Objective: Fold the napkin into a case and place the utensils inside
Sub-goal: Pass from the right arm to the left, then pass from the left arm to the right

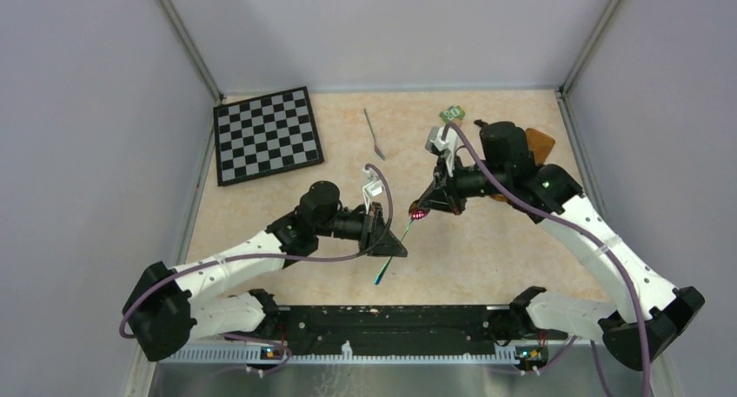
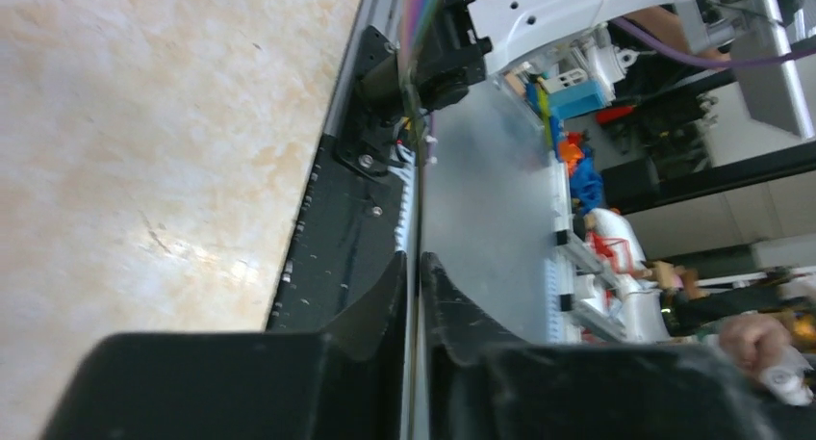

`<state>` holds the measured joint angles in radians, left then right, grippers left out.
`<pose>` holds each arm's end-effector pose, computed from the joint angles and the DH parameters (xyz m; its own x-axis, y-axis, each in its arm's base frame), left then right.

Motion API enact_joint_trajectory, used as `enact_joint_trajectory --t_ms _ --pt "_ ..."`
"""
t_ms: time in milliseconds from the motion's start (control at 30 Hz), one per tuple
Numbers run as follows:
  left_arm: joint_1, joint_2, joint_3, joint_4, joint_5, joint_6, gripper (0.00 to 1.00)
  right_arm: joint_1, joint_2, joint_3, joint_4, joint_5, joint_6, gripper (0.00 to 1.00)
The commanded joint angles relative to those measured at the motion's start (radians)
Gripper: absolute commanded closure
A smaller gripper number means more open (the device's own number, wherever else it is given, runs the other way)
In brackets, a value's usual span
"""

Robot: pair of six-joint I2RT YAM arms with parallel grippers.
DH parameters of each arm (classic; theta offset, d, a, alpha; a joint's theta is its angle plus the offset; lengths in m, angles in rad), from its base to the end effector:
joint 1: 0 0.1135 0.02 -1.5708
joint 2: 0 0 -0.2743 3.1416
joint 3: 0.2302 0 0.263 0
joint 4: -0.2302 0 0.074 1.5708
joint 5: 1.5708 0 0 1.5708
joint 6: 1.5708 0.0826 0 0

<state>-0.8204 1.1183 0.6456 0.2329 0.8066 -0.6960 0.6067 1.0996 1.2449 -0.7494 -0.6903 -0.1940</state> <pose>0.1492 -0.2475 0.2659 -0.7554 0.1596 -0.6355 0.6516 0.0799 -0.7544 0.1783 0.1877 0.3762 -0.2901 -0.3823 -0.8773 -0.9438 0.2659 0.1963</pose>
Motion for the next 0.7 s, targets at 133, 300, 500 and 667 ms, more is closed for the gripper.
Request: enact_joint_trajectory --t_ms 133,300,500,667 --pt "0.0 -0.051 0.025 0.023 -0.197 0.015 1.0 -0.024 -0.026 -0.115 0.278 0.084 0.353 0.46" --pt "0.003 -0.075 0.041 0.019 -0.265 -0.024 1.0 -0.175 -0.072 -0.259 0.603 -0.036 0.806 0.41" --pt "0.01 -0.063 0.046 0.077 -0.261 -0.078 1.0 -0.203 -0.109 -0.418 0.933 -0.08 0.998 0.63" --pt "0.014 -0.047 0.05 0.105 -0.268 -0.114 1.0 -0.203 -0.118 -0.472 1.049 -0.069 1.036 0.72"
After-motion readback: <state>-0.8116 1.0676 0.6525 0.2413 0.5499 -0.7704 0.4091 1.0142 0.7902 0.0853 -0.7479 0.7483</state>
